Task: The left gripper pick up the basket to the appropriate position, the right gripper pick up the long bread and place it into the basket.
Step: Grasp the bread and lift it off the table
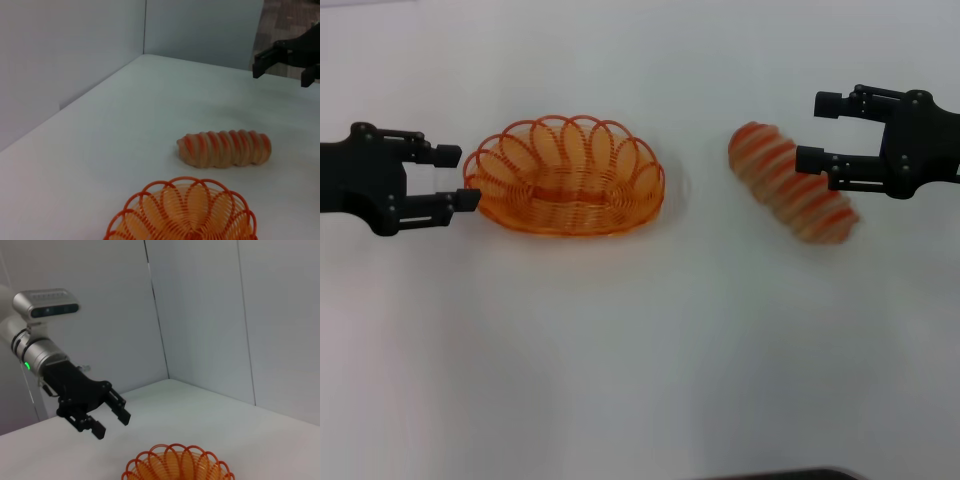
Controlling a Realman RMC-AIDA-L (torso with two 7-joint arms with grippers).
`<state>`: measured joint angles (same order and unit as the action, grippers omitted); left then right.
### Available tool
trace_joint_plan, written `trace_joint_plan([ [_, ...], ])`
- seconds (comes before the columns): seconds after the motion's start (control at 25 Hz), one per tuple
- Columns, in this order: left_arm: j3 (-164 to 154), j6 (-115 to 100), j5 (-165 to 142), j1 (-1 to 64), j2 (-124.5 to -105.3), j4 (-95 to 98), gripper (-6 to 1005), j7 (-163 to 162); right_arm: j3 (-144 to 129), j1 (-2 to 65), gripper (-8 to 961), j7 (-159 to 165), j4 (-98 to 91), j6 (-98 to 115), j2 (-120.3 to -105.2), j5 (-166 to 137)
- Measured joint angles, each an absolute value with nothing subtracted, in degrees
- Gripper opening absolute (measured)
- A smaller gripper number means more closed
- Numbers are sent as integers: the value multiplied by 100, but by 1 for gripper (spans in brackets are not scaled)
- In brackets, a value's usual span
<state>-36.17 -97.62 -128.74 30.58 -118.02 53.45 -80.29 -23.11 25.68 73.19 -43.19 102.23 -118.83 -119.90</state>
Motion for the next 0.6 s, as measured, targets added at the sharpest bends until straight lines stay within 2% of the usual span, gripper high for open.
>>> trace_joint_plan([
  [0.44, -3582, -9723, -12866, 2926, -11886, 5254, 559, -8273, -2342, 2618, 820, 7422, -4315, 10078, -11874, -11987],
  [0.6, -3532, -9717, -12879, 2861, -11935, 5256, 632, -8282, -2365, 2652, 820, 7455, -4315, 10060, -11854, -11990],
])
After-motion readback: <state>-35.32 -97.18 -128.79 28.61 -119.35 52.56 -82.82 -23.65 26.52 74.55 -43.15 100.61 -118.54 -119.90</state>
